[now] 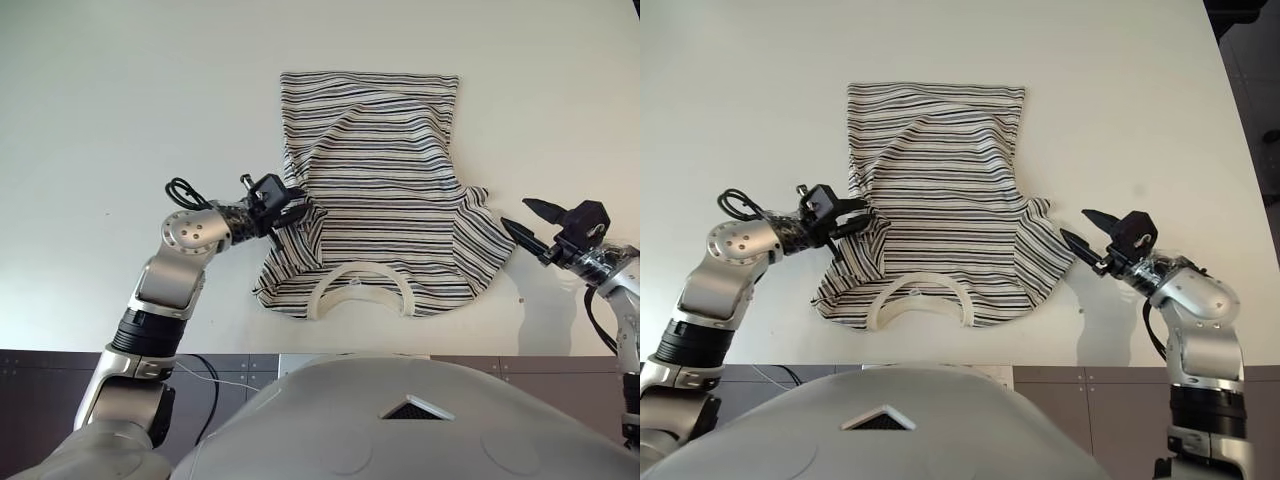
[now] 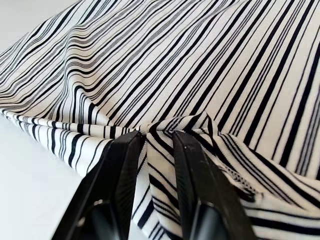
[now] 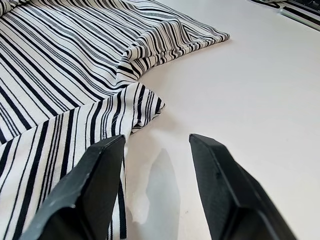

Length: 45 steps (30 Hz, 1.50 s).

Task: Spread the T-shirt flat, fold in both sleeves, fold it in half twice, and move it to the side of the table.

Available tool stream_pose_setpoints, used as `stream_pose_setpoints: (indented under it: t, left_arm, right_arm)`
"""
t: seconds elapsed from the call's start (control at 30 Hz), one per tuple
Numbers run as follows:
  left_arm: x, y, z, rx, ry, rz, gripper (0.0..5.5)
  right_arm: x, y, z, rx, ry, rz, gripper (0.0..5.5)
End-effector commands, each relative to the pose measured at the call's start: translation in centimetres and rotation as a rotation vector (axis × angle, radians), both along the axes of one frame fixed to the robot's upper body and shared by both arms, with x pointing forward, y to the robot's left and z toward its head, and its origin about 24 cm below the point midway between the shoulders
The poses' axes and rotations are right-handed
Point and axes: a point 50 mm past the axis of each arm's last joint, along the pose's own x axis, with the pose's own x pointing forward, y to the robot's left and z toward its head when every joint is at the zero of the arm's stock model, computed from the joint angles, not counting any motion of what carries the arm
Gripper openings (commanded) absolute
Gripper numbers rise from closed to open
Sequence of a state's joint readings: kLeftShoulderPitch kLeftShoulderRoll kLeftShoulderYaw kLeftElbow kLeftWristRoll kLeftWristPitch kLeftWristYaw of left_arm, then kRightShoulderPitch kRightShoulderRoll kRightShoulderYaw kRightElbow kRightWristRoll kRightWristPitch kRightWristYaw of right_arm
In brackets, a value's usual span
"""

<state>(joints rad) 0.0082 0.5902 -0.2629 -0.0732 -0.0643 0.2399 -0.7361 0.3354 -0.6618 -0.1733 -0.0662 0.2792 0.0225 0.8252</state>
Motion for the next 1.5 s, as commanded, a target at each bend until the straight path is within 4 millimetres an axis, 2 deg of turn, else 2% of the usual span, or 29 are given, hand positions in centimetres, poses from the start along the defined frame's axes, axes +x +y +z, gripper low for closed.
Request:
stream_pose_setpoints:
  t: [0.03, 0.13, 0.23, 0.37, 0.47, 0.6, 0.73, 0.83, 1.0, 1.2, 1.37, 1.5]
  left_arm:
    - [0.5, 0.2, -1.7, 0.063, 0.003, 0.037, 1.17]
    - [1.2, -0.4, -1.2, -0.003, -0.038, 0.093, 1.17]
    - [0.7, 0.0, -0.4, -0.050, -0.061, 0.137, 1.17]
    - [-1.6, 1.2, 1.2, -0.102, -0.093, 0.208, 1.17]
    - [-3.7, 2.0, 2.7, -0.120, -0.130, 0.261, 1.17]
    - [-5.4, 2.3, 3.8, -0.102, -0.143, 0.272, 1.17]
    - [-7.4, 3.0, 3.2, -0.052, -0.096, 0.258, 1.17]
    - [-7.6, 3.2, 3.1, -0.046, -0.095, 0.271, 1.20]
    - [-7.4, 2.6, 2.9, -0.058, -0.099, 0.265, 1.20]
    - [-7.1, 2.4, 2.8, -0.061, -0.103, 0.269, 1.20]
    - [-7.1, 2.5, 2.8, -0.068, -0.102, 0.294, 1.20]
    - [-7.0, 2.6, 2.8, -0.070, -0.109, 0.309, 1.20]
  right_arm:
    - [-0.1, 0.2, -0.4, 0.001, 0.006, 0.005, 2.38]
    - [-0.4, 0.2, -0.4, 0.032, 0.019, -0.010, 2.38]
    - [-1.1, 0.1, -0.3, 0.139, 0.061, -0.082, 2.38]
    - [-3.7, 0.1, -0.9, 0.343, 0.217, -0.271, 2.38]
    - [-5.0, -0.3, -1.8, 0.394, 0.339, -0.405, 2.38]
    - [-5.4, 0.0, -2.2, 0.395, 0.408, -0.482, 2.38]
    - [-6.2, 1.3, -2.4, 0.352, 0.449, -0.448, 2.38]
    - [-6.8, 1.9, -2.7, 0.303, 0.459, -0.407, 2.22]
    - [-6.2, 1.7, -2.8, 0.304, 0.427, -0.442, 1.39]
    - [-5.6, 1.7, -3.0, 0.344, 0.404, -0.477, 0.11]
    - [-5.3, 1.1, -2.7, 0.308, 0.375, -0.466, 0.11]
    - [-3.2, -0.9, -1.1, 0.221, 0.264, -0.451, 0.11]
